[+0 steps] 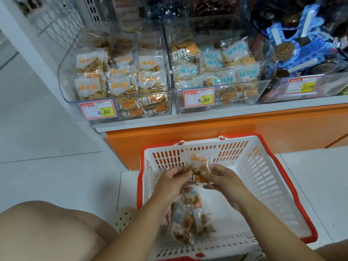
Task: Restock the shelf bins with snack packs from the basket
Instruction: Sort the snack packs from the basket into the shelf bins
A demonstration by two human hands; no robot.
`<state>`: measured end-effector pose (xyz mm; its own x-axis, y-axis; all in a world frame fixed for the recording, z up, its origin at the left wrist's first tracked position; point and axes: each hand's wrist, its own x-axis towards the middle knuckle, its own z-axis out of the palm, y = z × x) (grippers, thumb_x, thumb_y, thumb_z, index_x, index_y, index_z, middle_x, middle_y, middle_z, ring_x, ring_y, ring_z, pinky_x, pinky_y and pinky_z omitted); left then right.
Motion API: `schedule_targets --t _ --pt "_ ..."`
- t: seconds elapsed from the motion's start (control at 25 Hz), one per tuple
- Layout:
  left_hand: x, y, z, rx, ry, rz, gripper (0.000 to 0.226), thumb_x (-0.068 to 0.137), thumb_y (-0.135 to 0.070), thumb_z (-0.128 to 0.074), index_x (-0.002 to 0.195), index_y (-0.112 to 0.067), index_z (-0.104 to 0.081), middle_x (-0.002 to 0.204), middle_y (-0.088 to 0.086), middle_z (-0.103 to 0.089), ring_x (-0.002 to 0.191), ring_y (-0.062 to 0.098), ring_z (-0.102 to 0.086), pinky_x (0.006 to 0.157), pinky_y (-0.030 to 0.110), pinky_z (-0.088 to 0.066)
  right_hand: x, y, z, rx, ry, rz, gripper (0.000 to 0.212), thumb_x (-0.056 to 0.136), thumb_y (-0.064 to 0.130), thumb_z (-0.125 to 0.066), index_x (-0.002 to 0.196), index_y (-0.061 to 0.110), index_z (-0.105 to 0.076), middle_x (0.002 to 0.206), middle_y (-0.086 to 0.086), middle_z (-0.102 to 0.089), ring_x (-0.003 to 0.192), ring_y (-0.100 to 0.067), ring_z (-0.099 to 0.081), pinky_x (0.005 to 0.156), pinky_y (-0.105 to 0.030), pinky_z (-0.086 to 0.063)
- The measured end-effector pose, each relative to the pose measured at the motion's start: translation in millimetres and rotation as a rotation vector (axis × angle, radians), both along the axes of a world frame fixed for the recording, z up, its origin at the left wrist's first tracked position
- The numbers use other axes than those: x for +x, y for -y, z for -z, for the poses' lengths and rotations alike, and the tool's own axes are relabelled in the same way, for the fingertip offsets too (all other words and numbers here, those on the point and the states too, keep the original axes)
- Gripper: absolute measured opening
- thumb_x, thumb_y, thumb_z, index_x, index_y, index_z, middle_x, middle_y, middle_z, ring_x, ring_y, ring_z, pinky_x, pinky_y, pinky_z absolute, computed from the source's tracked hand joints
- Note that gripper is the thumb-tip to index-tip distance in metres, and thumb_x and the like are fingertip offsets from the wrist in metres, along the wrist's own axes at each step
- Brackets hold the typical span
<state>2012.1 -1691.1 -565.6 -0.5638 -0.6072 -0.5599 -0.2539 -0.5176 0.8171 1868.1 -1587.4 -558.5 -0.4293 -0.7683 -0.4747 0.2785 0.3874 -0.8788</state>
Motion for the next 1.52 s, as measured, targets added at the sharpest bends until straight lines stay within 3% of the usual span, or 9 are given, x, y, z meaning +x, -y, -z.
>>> schedule_targets --t 0.24,0.36,0.52,0.68,0.8,1.04,1.32,1.4,1.52 --pt "22 51 -104 -0.536 0.018 0.108 0.009 0.090 -0.024 -0.069 0.097 -0.028 -0.069 0.094 -0.005 -0.074 0.081 0.010 -0.072 0.077 0.038 -0.061 30 45 -99 -0.198 -0.357 0.026 0.010 0.085 0.012 -0.071 0.091 0.020 -0.072 0.077 0.008 -0.075 0.074 -0.009 -0.070 0.065 -0.017 -0.049" --pt "42 91 -161 -0.817 0.013 0.029 0.012 0.087 -0.026 -0.072 0.086 -0.037 -0.067 0.087 -0.010 -0.072 0.081 0.005 -0.069 0.079 0.033 -0.059 43 94 -156 -0.323 -0.529 -0.022 0.013 0.084 0.015 -0.071 0.078 0.023 -0.063 0.056 0.013 -0.054 0.056 -0.007 -0.052 0.056 -0.015 -0.038" --pt "77 135 -191 -1.053 0.115 -0.212 0.021 0.089 -0.029 -0.069 0.105 -0.041 -0.063 0.092 -0.017 -0.065 0.081 -0.003 -0.060 0.070 0.010 -0.048 40 179 -198 -0.385 -0.664 0.010 0.019 0.088 0.024 -0.070 0.086 0.014 -0.053 0.068 -0.003 -0.042 0.060 -0.016 -0.048 0.059 -0.028 -0.039" --pt "110 170 -185 -1.301 0.410 -0.403 0.043 0.087 -0.033 -0.070 0.127 -0.036 -0.057 0.106 -0.018 -0.047 0.099 0.006 -0.055 0.081 0.018 -0.045 17 278 -218 -0.265 -0.872 0.080 0.029 0.091 0.026 -0.066 0.114 0.011 -0.058 0.100 -0.005 -0.064 0.088 -0.021 -0.064 0.076 -0.039 -0.054" --pt "119 186 -175 -1.305 0.513 -0.333 0.058 0.082 -0.042 -0.072 0.135 -0.040 -0.049 0.108 -0.019 -0.037 0.107 0.004 -0.047 0.085 0.019 -0.043 -1 345 -216 -0.102 -1.025 -0.014 0.039 0.093 0.030 -0.061 0.122 0.004 -0.057 0.119 -0.017 -0.063 0.108 -0.034 -0.061 0.095 -0.046 -0.050" --pt "126 203 -160 -1.274 0.407 -0.291 0.055 0.078 -0.036 -0.076 0.128 -0.043 -0.053 0.103 -0.023 -0.034 0.095 -0.004 -0.047 0.075 0.007 -0.038 -15 406 -185 0.051 -0.965 -0.063 0.024 0.094 0.026 -0.060 0.110 0.009 -0.056 0.105 -0.010 -0.066 0.083 -0.024 -0.068 0.074 -0.037 -0.059" --pt "125 208 -156 -1.269 0.353 -0.304 0.054 0.076 -0.031 -0.079 0.124 -0.043 -0.057 0.102 -0.021 -0.036 0.096 -0.007 -0.048 0.077 0.012 -0.044 -9 395 -197 0.109 -1.146 -0.050 0.062 0.087 0.038 -0.068 0.135 0.008 -0.042 0.127 -0.014 -0.057 0.107 -0.030 -0.061 0.086 -0.037 -0.052" --pt "125 205 -155 -1.264 0.343 -0.323 0.056 0.076 -0.027 -0.080 0.125 -0.041 -0.058 0.103 -0.018 -0.037 0.096 -0.004 -0.049 0.081 0.021 -0.050 0 367 -213 -0.005 -1.239 -0.031 0.067 0.088 0.039 -0.067 0.141 0.010 -0.038 0.130 -0.014 -0.054 0.110 -0.029 -0.058 0.086 -0.034 -0.049" --pt "120 192 -157 -1.308 0.421 -0.409 0.050 0.079 -0.027 -0.079 0.125 -0.033 -0.060 0.106 -0.011 -0.039 0.092 0.007 -0.052 0.081 0.027 -0.051 30 278 -218 -0.517 -1.263 0.074 0.039 0.094 0.024 -0.061 0.131 0.016 -0.051 0.108 -0.001 -0.057 0.089 -0.013 -0.056 0.075 -0.022 -0.043"
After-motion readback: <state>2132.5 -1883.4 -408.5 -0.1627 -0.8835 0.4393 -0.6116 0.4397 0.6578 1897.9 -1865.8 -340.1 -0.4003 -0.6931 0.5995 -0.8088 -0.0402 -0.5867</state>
